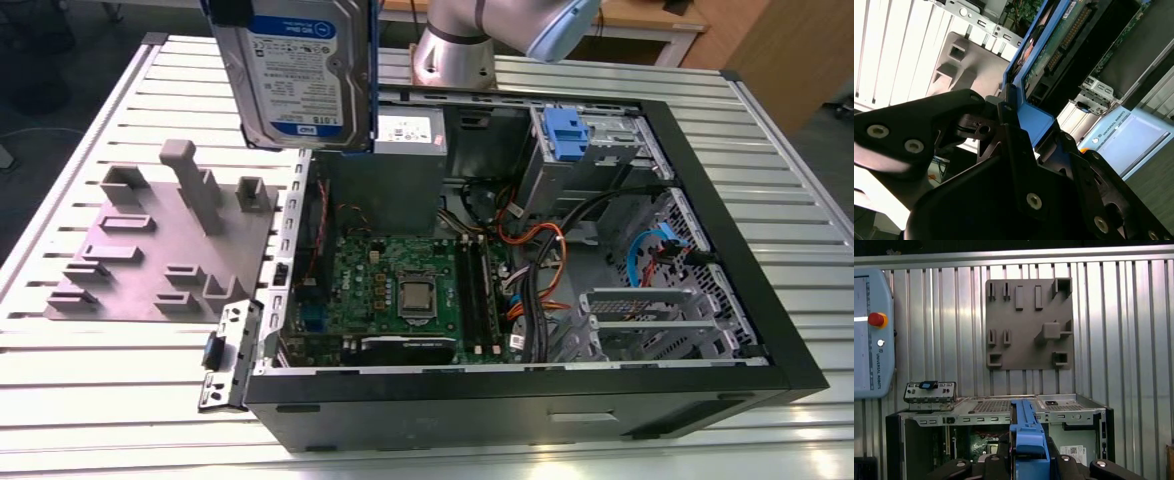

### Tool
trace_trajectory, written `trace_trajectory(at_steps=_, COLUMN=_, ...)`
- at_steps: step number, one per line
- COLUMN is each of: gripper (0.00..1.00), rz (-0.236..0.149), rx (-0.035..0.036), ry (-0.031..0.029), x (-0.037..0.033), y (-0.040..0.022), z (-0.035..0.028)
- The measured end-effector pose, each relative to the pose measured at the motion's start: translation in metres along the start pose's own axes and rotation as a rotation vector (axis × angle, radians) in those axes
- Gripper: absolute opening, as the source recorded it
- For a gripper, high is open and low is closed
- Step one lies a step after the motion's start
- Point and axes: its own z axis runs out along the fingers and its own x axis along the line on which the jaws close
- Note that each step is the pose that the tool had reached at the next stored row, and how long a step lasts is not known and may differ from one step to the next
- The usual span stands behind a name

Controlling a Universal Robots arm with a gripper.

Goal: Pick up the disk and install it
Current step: 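Pick up the disk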

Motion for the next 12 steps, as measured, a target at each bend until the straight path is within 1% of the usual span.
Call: trace_trajectory(at_steps=12, gripper=0.36, rz=0.0, rx=-0.0001, ry=0.0001, x=-0.0002, y=-0.0038, z=0.0002)
